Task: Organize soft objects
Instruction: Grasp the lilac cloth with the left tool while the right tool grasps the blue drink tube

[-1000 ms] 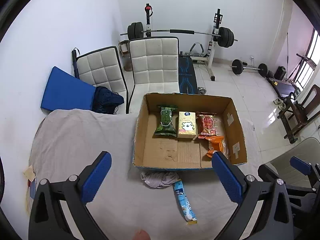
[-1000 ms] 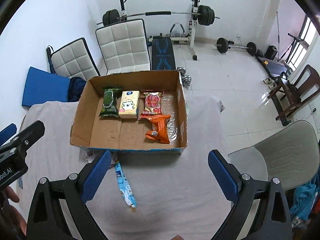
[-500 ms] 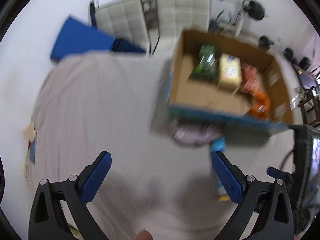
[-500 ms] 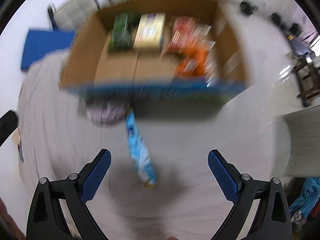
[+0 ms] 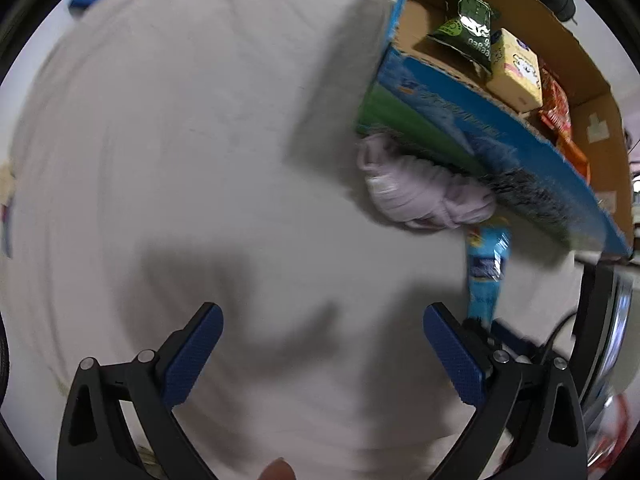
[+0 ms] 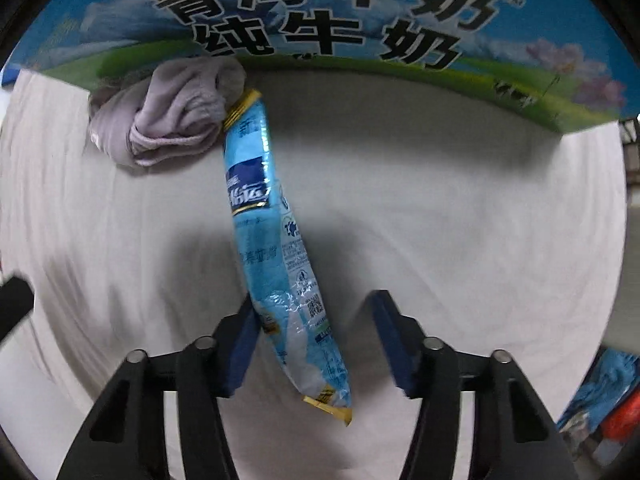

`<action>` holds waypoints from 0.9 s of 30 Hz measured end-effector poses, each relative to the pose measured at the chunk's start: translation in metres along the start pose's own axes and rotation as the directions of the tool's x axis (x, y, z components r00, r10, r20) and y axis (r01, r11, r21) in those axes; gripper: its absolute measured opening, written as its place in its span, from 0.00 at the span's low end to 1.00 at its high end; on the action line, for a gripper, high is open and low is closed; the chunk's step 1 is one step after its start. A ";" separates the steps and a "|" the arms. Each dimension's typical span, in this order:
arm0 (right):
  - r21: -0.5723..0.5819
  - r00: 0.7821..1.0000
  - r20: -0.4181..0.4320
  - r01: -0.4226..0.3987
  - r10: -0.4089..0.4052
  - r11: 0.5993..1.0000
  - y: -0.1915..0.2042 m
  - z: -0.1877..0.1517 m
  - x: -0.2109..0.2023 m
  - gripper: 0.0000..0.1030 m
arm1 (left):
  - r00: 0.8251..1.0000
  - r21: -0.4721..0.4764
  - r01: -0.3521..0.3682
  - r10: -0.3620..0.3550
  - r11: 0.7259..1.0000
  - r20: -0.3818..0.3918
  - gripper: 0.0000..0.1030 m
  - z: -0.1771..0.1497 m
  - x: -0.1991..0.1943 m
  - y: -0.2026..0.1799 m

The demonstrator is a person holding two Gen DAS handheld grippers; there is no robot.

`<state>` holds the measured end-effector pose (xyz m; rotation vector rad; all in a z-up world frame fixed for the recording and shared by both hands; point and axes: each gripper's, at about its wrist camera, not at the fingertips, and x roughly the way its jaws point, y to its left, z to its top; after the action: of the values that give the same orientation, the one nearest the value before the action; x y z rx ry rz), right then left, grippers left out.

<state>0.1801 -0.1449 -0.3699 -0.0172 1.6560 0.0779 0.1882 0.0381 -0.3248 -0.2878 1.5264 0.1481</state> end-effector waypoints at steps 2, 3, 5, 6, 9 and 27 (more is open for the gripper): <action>0.022 1.000 -0.001 0.014 -0.013 1.000 -0.010 -0.002 -0.002 0.21 | 0.998 -0.038 0.060 -0.061 0.997 -0.018 1.00 0.004 0.006 -0.005; 0.039 1.000 0.000 0.014 -0.014 0.999 -0.019 -0.004 -0.005 0.20 | 0.996 -0.054 0.086 -0.087 0.995 -0.024 1.00 0.006 0.009 -0.009; 0.082 1.000 0.005 0.010 -0.010 0.997 -0.038 -0.007 -0.010 0.20 | 0.990 -0.084 0.133 -0.136 0.988 -0.038 1.00 0.010 0.016 -0.017; 0.101 1.000 0.010 0.018 -0.019 0.995 -0.048 -0.008 -0.013 0.20 | 0.986 -0.098 0.157 -0.162 0.983 -0.040 1.00 0.013 0.020 -0.021; 0.147 0.999 0.021 0.046 -0.050 0.988 -0.075 -0.015 -0.021 0.20 | 0.972 -0.156 0.225 -0.233 0.962 -0.034 1.00 0.022 0.034 -0.032; 0.143 0.985 0.028 0.165 -0.170 0.976 -0.102 -0.038 -0.029 0.19 | 0.967 -0.186 0.255 -0.250 0.949 0.048 0.25 0.039 0.072 -0.058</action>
<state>0.1506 -0.2499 -0.3416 -0.0484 1.6106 -0.1653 0.2446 -0.0124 -0.3904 -0.6296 1.4390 0.0939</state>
